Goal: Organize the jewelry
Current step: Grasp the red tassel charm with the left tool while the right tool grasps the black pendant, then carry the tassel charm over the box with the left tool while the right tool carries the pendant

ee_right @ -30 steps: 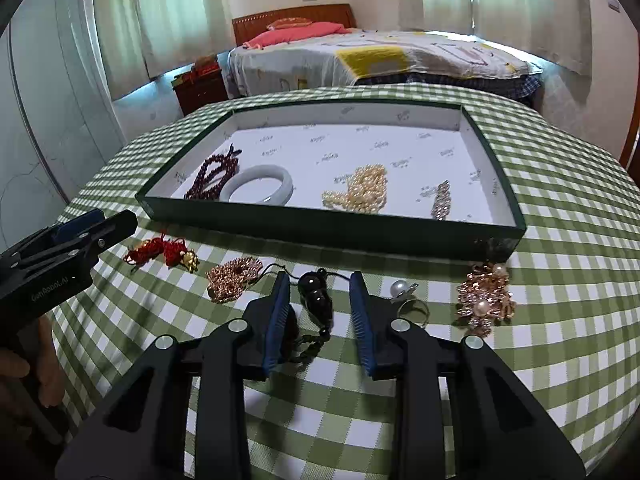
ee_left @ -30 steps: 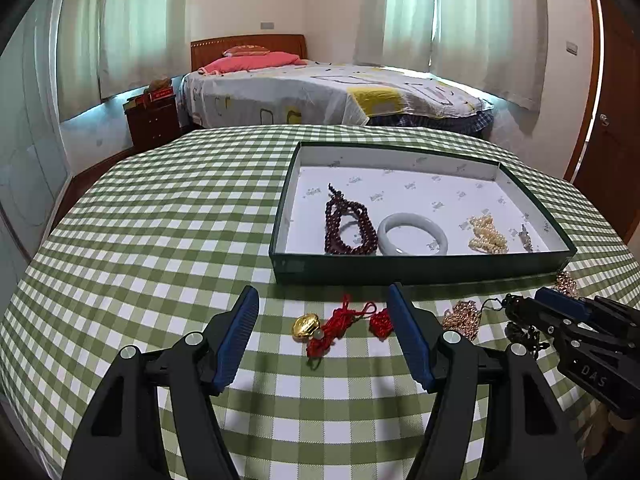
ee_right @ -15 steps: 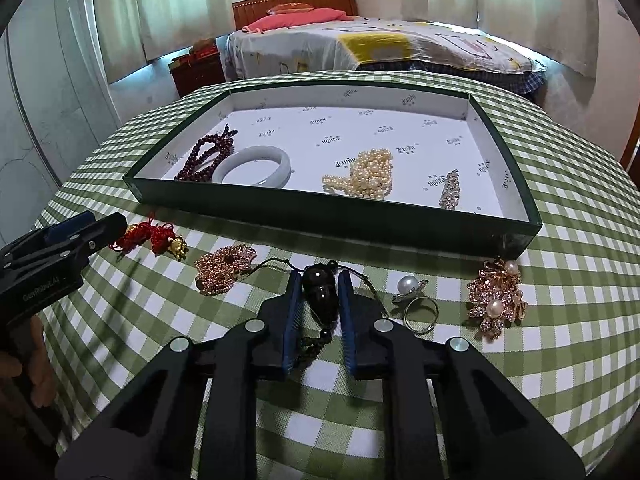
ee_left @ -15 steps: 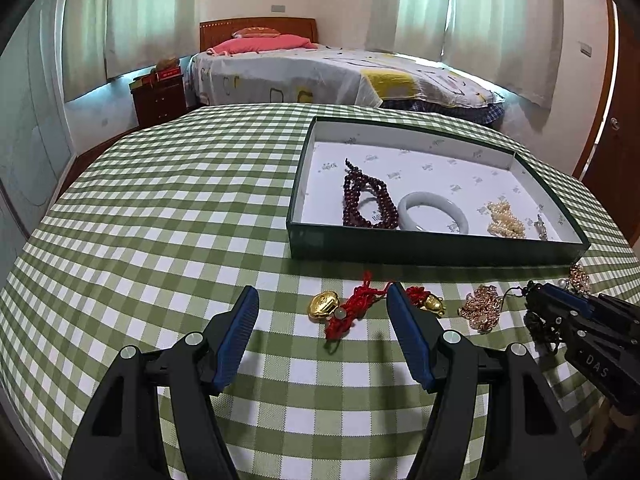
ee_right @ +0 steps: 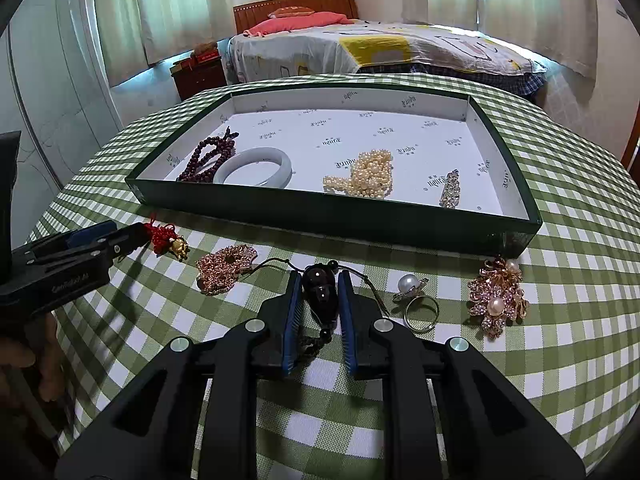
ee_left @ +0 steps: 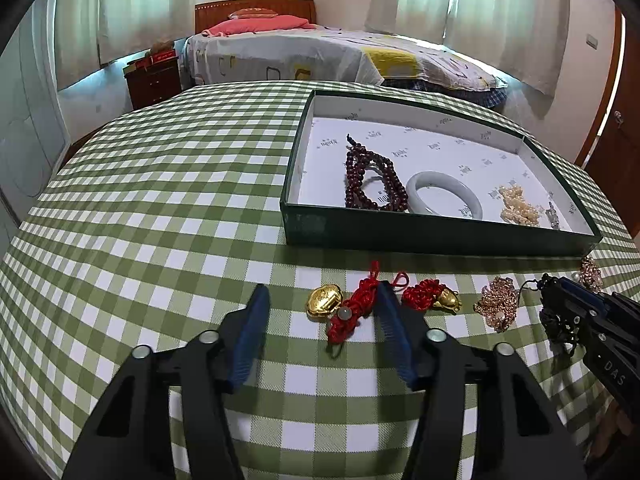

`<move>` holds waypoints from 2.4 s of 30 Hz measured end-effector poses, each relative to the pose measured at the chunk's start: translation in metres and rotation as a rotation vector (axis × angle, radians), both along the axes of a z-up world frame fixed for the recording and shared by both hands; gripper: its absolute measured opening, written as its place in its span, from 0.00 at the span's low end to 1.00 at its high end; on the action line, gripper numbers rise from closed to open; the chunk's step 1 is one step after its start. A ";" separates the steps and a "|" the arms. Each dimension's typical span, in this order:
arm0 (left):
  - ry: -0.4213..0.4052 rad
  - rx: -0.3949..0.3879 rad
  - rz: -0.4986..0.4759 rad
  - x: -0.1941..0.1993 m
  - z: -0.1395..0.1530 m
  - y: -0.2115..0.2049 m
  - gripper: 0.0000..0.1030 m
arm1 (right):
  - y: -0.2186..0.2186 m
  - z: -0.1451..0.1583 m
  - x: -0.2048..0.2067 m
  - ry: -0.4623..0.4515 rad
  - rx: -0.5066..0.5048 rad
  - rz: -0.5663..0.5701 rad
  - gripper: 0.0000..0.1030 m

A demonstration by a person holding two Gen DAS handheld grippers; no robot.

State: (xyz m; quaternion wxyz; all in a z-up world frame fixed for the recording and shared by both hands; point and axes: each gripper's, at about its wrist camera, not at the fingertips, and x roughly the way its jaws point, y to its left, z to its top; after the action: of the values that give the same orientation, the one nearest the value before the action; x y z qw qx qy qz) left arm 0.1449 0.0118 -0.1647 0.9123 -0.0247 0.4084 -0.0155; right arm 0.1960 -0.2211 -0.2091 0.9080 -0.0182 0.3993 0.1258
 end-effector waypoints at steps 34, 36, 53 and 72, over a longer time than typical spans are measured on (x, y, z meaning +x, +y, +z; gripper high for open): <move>-0.032 -0.014 -0.022 -0.009 0.006 0.001 0.16 | -0.005 0.005 -0.005 -0.018 0.017 -0.015 0.18; -0.032 -0.014 -0.021 -0.009 0.007 0.001 0.16 | -0.004 0.006 -0.006 -0.022 0.016 -0.014 0.18; -0.079 -0.020 -0.028 -0.020 0.027 -0.003 0.16 | -0.004 0.032 -0.019 -0.088 0.021 -0.012 0.18; -0.207 -0.080 -0.072 -0.027 0.091 -0.014 0.16 | -0.008 0.096 -0.033 -0.230 0.052 -0.019 0.18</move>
State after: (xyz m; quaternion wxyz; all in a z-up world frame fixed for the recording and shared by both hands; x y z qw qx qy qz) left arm 0.1179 -0.0024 -0.0736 0.9468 -0.0446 0.3116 -0.0672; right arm 0.1626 -0.2295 -0.1132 0.9491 -0.0052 0.2891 0.1247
